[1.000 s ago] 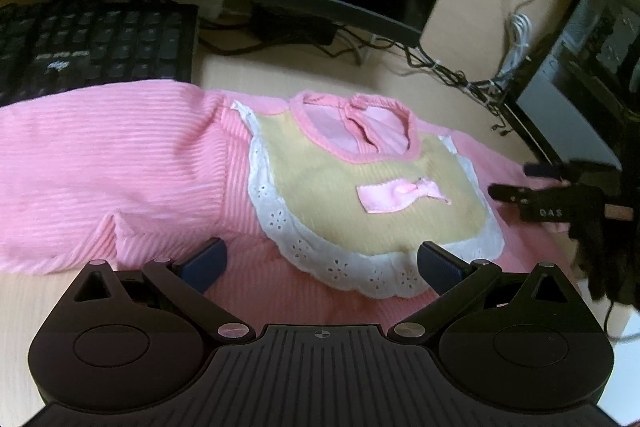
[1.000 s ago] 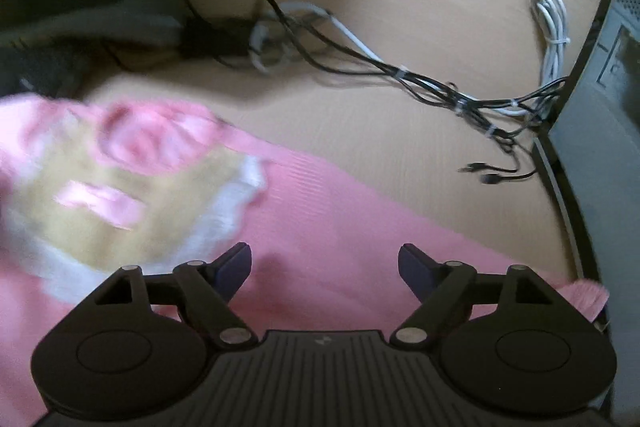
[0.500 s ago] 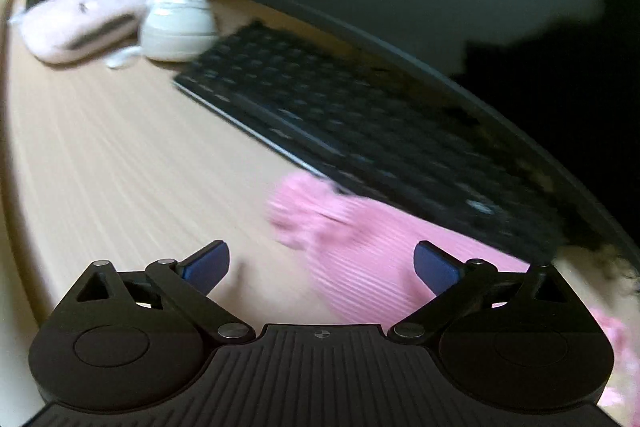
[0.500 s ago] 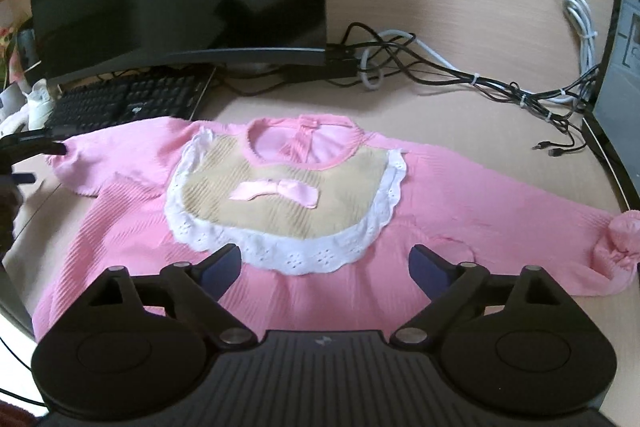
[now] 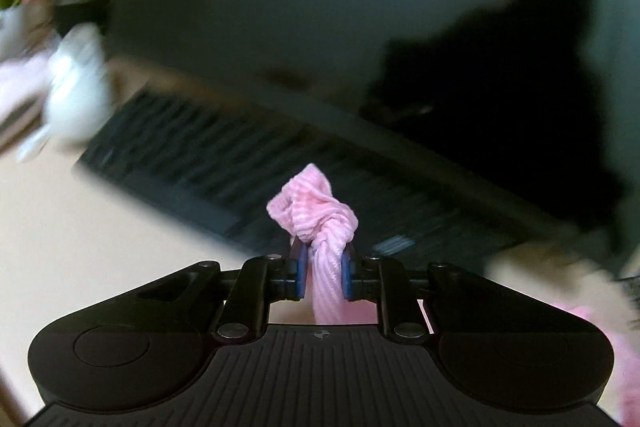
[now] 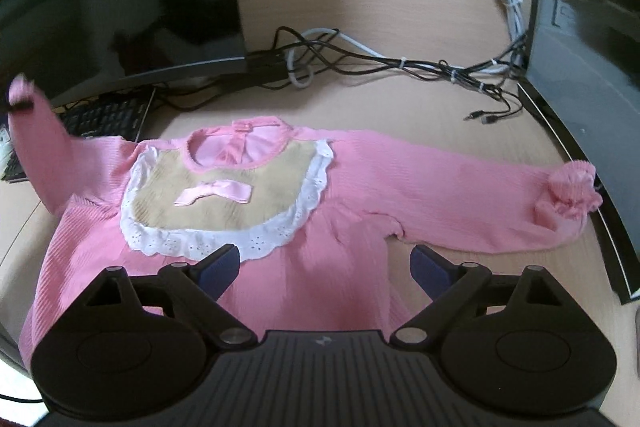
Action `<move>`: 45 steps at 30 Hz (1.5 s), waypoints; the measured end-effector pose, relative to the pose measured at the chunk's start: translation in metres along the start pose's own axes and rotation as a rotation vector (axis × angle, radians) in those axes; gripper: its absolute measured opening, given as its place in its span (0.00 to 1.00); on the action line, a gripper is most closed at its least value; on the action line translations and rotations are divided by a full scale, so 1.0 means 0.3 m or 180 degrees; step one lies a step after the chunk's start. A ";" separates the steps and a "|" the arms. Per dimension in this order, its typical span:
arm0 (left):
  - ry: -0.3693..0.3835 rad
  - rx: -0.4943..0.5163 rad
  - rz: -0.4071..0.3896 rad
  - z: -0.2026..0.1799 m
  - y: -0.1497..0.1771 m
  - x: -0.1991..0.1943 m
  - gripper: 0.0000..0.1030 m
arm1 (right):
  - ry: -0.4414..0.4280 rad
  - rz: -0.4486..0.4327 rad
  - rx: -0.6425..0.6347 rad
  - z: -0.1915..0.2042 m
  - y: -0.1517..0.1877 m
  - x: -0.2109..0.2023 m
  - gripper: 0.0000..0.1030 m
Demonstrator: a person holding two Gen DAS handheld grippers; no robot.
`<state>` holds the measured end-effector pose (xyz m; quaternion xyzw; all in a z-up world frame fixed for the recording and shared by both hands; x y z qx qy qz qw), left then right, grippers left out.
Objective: Fold clothes
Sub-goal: 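Fold the held sleeve across the bib with the left tool, then grasp the other sleeve cuff with the right tool and fold it across the bib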
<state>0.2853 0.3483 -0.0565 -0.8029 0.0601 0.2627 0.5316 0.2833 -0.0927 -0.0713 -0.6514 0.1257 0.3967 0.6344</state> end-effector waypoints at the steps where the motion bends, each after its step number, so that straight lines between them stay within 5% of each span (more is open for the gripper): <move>1: 0.0178 0.0069 -0.0063 -0.067 -0.024 -0.024 0.17 | -0.0003 -0.0006 0.0010 -0.003 0.003 -0.001 0.90; 7: 0.0970 0.0374 -0.0061 -0.419 -0.041 -0.051 0.18 | 0.0035 -0.0075 0.0075 -0.041 0.011 -0.023 0.90; 14: 0.1292 0.0571 0.0512 -0.690 0.172 0.079 0.21 | -0.0189 -0.0067 0.0143 -0.022 -0.040 0.027 0.91; 16: 0.1304 0.0614 0.0703 -0.731 0.238 0.114 0.40 | -0.0265 -0.0063 0.0158 -0.013 -0.057 0.044 0.92; 18: 0.1382 0.0611 0.0859 -0.750 0.286 0.124 0.71 | -0.0341 -0.0058 0.0173 -0.004 -0.073 0.060 0.92; 20: 0.1535 0.0629 0.0954 -0.758 0.328 0.093 0.88 | -0.0417 -0.0054 0.0188 0.005 -0.090 0.076 0.92; 23: 0.1684 0.0776 0.0980 -0.742 0.355 0.028 0.95 | -0.0532 -0.0048 0.0210 0.018 -0.114 0.101 0.92; 25: 0.1633 0.0880 0.0966 -0.716 0.360 0.000 0.96 | -0.0608 -0.0043 0.0225 0.027 -0.131 0.117 0.91; 29: 0.1334 0.0866 0.0989 -0.611 0.357 -0.017 0.99 | -0.0807 -0.0028 0.0031 0.142 -0.192 0.234 0.67; 35: 0.0834 0.0540 0.0968 -0.442 0.319 -0.033 1.00 | -0.0796 0.0163 -0.0290 0.315 -0.239 0.463 0.60; 36: 0.0794 0.0509 0.0957 -0.423 0.314 -0.036 1.00 | -0.0813 0.0179 -0.0388 0.335 -0.237 0.469 0.53; 37: 0.0762 0.0489 0.0945 -0.407 0.310 -0.039 1.00 | -0.0831 0.0196 -0.0486 0.354 -0.236 0.474 0.31; 38: 0.0731 0.0477 0.0940 -0.393 0.307 -0.039 1.00 | -0.0848 0.0212 -0.0585 0.374 -0.235 0.480 0.19; 45: 0.0660 0.0453 0.0959 -0.357 0.304 0.003 1.00 | -0.0740 -0.0404 -0.0712 0.240 -0.386 0.247 0.18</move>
Point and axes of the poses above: each gripper's, at about its wrist camera, not at the fingertips, and x roughly the way its jaws point, z to its left, y to its underside, the point moved 6 cm from there along x, roughly the way its jaws point, and after that the axes turned 1 degree about -z, right-handed, at the moved point
